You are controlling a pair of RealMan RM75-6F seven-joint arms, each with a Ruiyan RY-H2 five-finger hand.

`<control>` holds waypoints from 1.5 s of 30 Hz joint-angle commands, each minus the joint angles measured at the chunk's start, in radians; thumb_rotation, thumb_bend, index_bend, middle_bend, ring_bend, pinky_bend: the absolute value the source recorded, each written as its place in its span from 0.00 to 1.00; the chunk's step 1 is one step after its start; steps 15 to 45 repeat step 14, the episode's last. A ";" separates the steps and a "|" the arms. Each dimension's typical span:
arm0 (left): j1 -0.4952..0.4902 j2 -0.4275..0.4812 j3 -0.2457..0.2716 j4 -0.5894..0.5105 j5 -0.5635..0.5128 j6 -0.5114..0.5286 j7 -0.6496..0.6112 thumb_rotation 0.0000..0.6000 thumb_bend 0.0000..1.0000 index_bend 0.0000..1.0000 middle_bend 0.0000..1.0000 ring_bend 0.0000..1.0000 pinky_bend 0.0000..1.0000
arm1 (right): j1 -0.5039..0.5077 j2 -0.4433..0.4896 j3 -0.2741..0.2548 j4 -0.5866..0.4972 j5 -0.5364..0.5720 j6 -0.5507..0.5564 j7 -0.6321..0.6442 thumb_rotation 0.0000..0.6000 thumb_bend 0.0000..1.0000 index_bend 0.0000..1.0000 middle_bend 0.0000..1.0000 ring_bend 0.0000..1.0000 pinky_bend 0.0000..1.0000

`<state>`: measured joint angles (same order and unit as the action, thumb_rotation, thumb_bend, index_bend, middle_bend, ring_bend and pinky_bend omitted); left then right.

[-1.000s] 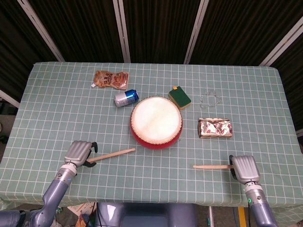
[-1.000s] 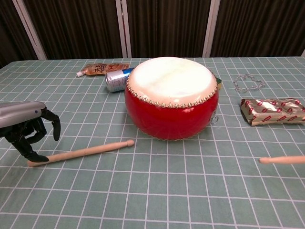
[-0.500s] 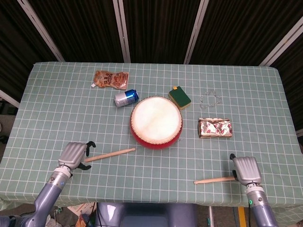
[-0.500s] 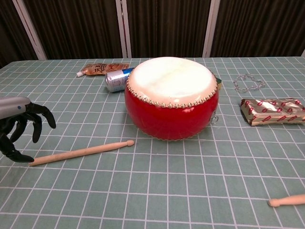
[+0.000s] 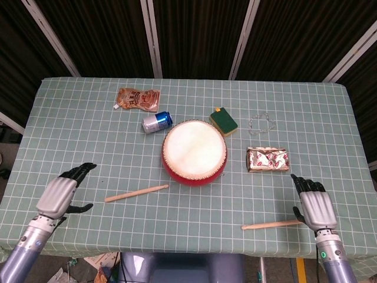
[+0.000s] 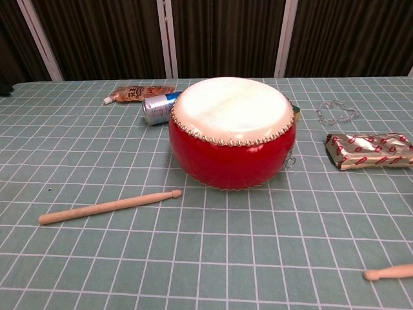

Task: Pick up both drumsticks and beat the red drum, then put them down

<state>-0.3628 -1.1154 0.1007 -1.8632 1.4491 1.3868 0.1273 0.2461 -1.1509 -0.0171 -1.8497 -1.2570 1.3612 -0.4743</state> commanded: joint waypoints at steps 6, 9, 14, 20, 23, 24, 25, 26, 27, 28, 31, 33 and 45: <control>0.194 0.060 0.092 0.243 0.178 0.229 -0.135 1.00 0.07 0.00 0.00 0.00 0.06 | -0.138 0.071 -0.036 0.115 -0.281 0.240 0.317 1.00 0.35 0.00 0.00 0.00 0.06; 0.224 0.053 0.084 0.280 0.184 0.270 -0.150 1.00 0.07 0.00 0.00 0.00 0.06 | -0.174 0.048 -0.050 0.190 -0.344 0.309 0.376 1.00 0.35 0.00 0.00 0.00 0.06; 0.249 0.051 0.087 0.294 0.194 0.281 -0.164 1.00 0.07 0.00 0.00 0.00 0.06 | -0.200 0.018 -0.052 0.261 -0.375 0.351 0.462 1.00 0.35 0.00 0.00 0.00 0.06; 0.249 0.051 0.087 0.294 0.194 0.281 -0.164 1.00 0.07 0.00 0.00 0.00 0.06 | -0.200 0.018 -0.052 0.261 -0.375 0.351 0.462 1.00 0.35 0.00 0.00 0.00 0.06; 0.249 0.051 0.087 0.294 0.194 0.281 -0.164 1.00 0.07 0.00 0.00 0.00 0.06 | -0.200 0.018 -0.052 0.261 -0.375 0.351 0.462 1.00 0.35 0.00 0.00 0.00 0.06; 0.249 0.051 0.087 0.294 0.194 0.281 -0.164 1.00 0.07 0.00 0.00 0.00 0.06 | -0.200 0.018 -0.052 0.261 -0.375 0.351 0.462 1.00 0.35 0.00 0.00 0.00 0.06; 0.249 0.051 0.087 0.294 0.194 0.281 -0.164 1.00 0.07 0.00 0.00 0.00 0.06 | -0.200 0.018 -0.052 0.261 -0.375 0.351 0.462 1.00 0.35 0.00 0.00 0.00 0.06; 0.249 0.051 0.087 0.294 0.194 0.281 -0.164 1.00 0.07 0.00 0.00 0.00 0.06 | -0.200 0.018 -0.052 0.261 -0.375 0.351 0.462 1.00 0.35 0.00 0.00 0.00 0.06; 0.249 0.051 0.087 0.294 0.194 0.281 -0.164 1.00 0.07 0.00 0.00 0.00 0.06 | -0.200 0.018 -0.052 0.261 -0.375 0.351 0.462 1.00 0.35 0.00 0.00 0.00 0.06; 0.249 0.051 0.087 0.294 0.194 0.281 -0.164 1.00 0.07 0.00 0.00 0.00 0.06 | -0.200 0.018 -0.052 0.261 -0.375 0.351 0.462 1.00 0.35 0.00 0.00 0.00 0.06; 0.249 0.051 0.087 0.294 0.194 0.281 -0.164 1.00 0.07 0.00 0.00 0.00 0.06 | -0.200 0.018 -0.052 0.261 -0.375 0.351 0.462 1.00 0.35 0.00 0.00 0.00 0.06; 0.249 0.051 0.087 0.294 0.194 0.281 -0.164 1.00 0.07 0.00 0.00 0.00 0.06 | -0.200 0.018 -0.052 0.261 -0.375 0.351 0.462 1.00 0.35 0.00 0.00 0.00 0.06; 0.249 0.051 0.087 0.294 0.194 0.281 -0.164 1.00 0.07 0.00 0.00 0.00 0.06 | -0.200 0.018 -0.052 0.261 -0.375 0.351 0.462 1.00 0.35 0.00 0.00 0.00 0.06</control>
